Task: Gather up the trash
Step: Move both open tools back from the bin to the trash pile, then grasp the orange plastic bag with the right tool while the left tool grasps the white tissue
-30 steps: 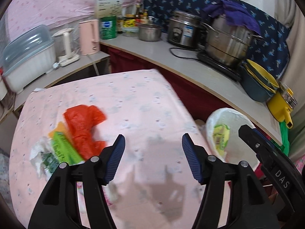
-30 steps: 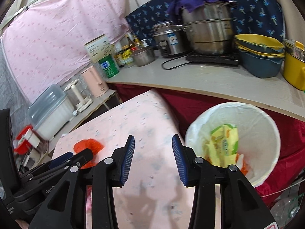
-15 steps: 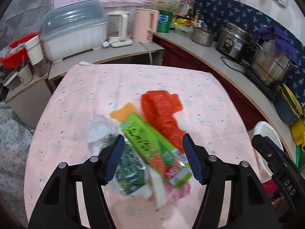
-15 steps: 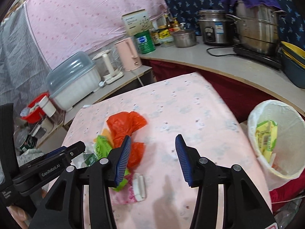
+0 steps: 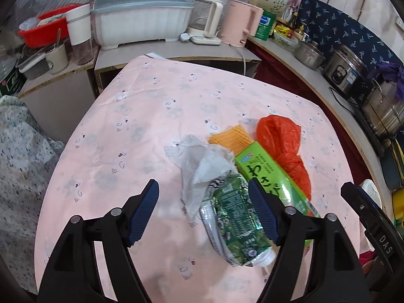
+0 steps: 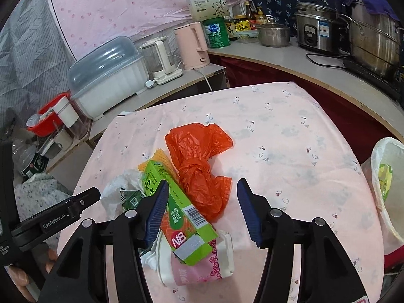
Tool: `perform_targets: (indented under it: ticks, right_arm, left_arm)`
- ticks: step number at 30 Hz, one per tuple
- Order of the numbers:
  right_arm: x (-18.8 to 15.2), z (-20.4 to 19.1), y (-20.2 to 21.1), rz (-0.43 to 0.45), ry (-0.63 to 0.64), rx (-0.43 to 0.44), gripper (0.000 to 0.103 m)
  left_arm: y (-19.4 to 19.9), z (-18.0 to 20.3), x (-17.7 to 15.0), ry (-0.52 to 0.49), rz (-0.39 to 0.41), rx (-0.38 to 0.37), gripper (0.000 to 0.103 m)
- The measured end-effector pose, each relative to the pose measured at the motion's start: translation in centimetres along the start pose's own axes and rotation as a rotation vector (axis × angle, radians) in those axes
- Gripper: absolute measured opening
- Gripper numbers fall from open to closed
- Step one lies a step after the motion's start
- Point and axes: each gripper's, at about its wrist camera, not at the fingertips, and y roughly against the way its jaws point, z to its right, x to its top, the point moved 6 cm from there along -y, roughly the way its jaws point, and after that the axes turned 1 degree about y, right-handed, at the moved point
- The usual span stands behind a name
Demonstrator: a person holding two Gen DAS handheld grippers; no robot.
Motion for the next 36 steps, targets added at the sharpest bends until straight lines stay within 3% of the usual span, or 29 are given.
perform_targets:
  ticks: [16, 23, 30, 36]
  right_arm:
    - [0.8, -0.4, -7.3, -0.1, 0.0, -0.011, 0.055]
    - [0.3, 0.0, -9.7, -0.158, -0.024, 0.005, 0.055]
    - [-0.2, 0.1, -10.0, -0.176, -0.048, 0.036, 0.034]
    - [0.9, 0.2, -7.5, -0.108, -0.024, 0.027, 0.029]
  left_arm:
    - [-6.0, -1.5, 0.7, 0.057, -0.089, -0.015, 0.068]
    - [-7.5, -1.2, 0.7, 0.057, -0.118, -0.046, 0.048]
    - [-7.4, -0.5, 0.5, 0.039, -0.124, -0.074, 0.015]
    - [-5.8, 0.3, 1.2, 0.03, -0.092, -0.095, 0.005]
